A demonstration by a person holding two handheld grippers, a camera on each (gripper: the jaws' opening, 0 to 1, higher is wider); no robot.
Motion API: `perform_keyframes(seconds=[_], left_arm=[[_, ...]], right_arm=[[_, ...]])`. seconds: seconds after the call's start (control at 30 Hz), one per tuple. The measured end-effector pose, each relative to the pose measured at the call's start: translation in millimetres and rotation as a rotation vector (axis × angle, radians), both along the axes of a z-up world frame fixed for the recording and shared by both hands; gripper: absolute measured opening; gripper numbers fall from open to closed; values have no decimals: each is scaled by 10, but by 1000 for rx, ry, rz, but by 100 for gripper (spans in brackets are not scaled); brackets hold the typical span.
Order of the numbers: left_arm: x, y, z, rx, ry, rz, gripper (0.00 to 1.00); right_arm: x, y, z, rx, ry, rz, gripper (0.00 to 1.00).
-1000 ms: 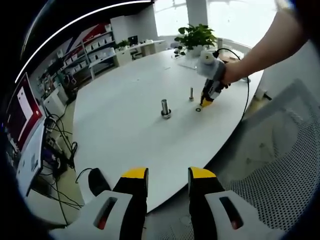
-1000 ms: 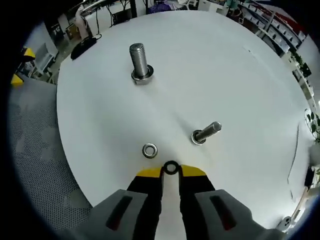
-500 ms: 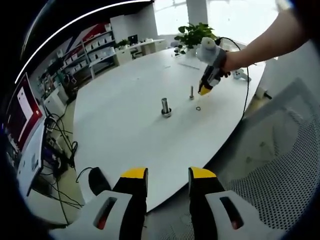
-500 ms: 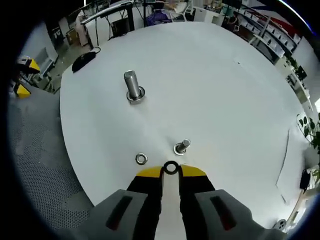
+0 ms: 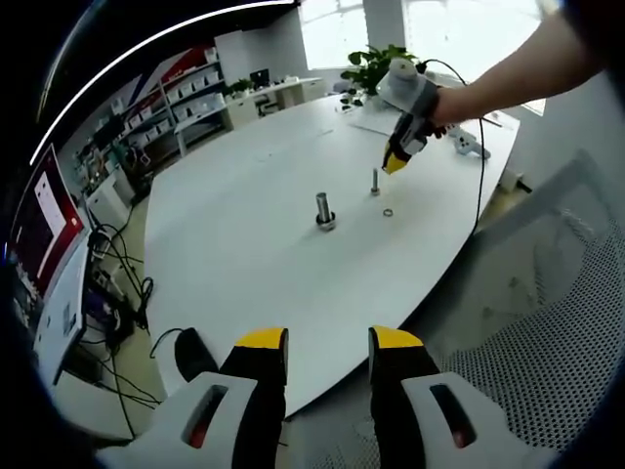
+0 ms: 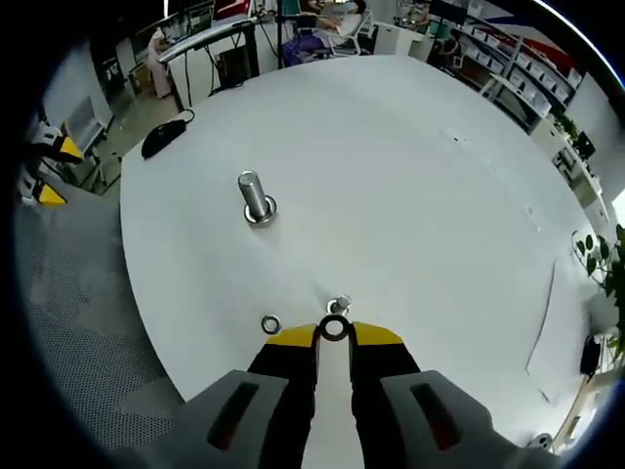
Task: Place the washer onto the threaded stud by aligning its center hole with the stud, sliding it down to the base, and recovering from edge contact or off-axis alignment until the washer reaches the visible bottom stop.
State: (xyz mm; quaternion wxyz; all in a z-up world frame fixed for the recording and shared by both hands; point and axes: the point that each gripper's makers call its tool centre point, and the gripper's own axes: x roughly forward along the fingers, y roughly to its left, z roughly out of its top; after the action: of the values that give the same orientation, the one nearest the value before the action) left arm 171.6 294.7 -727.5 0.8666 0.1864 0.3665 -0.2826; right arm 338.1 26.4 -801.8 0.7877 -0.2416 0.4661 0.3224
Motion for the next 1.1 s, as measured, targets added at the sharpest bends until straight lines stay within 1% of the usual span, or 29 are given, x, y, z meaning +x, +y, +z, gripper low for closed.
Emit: perform_keyframes(seconds=[0.13,0.27,0.53,0.87,1.1], left_arm=[[-7,1,-17,4,6,-2,31],[7,9,8,-3,-5,2,31],[13,15,16,-5,-8,7,31],[24,18,13,-8,-9,10,31],[21,12,11,-10,-5,10,31]], right_arm=[[49,37,26,-10,-15,15,14],[88,80,53,-12,-25,23,14],[106,95,-13,-38,-7,43,14],[134,102,-71,-49,11,51,14],[137,82,-177,-59,31,50,14]])
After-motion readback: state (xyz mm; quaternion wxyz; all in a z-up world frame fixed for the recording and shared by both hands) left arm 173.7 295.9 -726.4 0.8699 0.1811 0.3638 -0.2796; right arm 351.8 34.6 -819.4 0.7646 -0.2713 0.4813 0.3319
